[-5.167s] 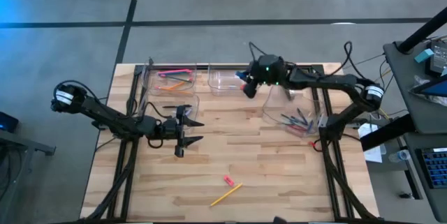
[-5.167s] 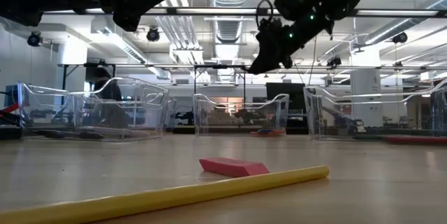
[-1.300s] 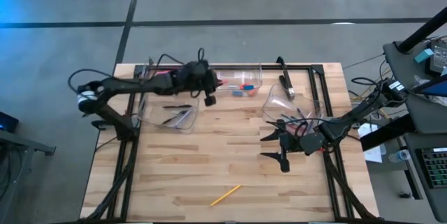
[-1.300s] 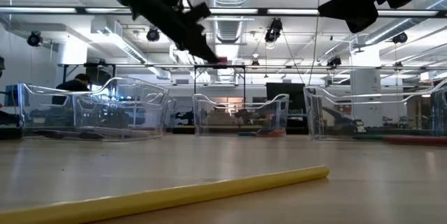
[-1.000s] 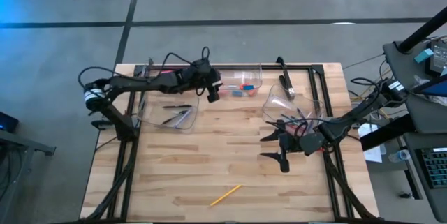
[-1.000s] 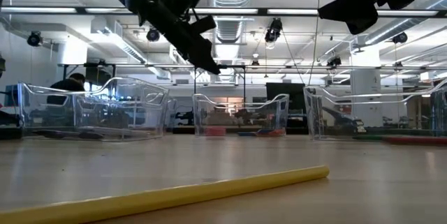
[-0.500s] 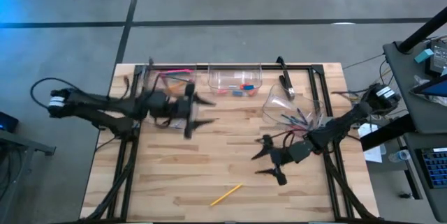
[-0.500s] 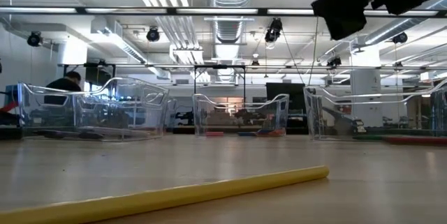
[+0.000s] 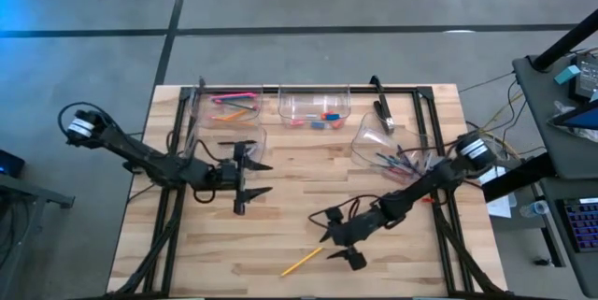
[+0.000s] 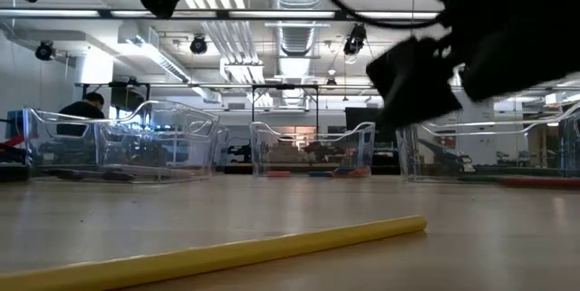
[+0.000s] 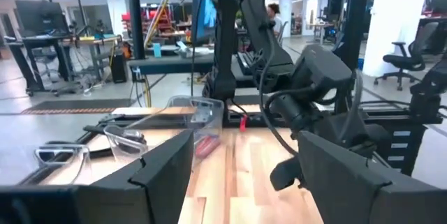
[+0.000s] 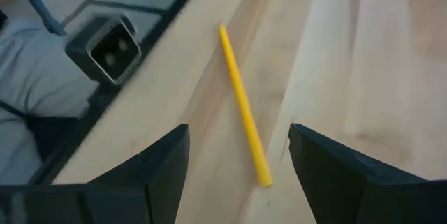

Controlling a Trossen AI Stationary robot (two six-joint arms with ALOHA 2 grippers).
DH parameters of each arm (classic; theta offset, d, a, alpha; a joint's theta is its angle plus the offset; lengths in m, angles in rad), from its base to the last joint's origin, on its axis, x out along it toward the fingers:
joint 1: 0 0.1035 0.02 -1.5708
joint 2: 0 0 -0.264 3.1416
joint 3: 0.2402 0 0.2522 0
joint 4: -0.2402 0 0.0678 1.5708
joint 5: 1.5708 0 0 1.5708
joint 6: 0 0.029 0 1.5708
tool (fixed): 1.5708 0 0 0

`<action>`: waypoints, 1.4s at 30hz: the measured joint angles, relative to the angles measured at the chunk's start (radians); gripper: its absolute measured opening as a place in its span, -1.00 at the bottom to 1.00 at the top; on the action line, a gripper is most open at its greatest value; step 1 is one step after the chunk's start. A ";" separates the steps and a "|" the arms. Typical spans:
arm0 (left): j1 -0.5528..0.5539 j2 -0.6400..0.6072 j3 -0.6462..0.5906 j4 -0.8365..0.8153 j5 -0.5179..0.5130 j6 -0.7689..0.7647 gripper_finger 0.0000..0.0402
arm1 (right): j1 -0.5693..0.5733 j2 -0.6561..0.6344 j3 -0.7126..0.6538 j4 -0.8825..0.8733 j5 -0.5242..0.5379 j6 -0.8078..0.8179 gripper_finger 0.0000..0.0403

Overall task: Sort crayons/erasers/pens/pencils in bins
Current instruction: Put the yellow pencil into the top left transparent bin

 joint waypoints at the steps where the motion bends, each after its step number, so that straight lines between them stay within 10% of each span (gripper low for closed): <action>1: 0.000 0.003 -0.003 0.000 0.000 -0.001 0.20 | 0.000 0.020 0.006 -0.004 -0.006 0.011 0.16; 15: 0.000 0.009 -0.004 -0.002 0.000 -0.002 0.20 | -0.001 0.208 0.063 0.019 0.007 0.015 -0.05; 27: 0.000 0.023 -0.005 0.003 0.000 -0.009 0.20 | -0.021 0.260 0.056 -0.033 0.024 0.016 -0.75; 42: 0.001 0.024 -0.006 0.001 0.013 -0.027 0.20 | -0.060 0.027 0.045 -0.221 0.119 -0.080 -0.91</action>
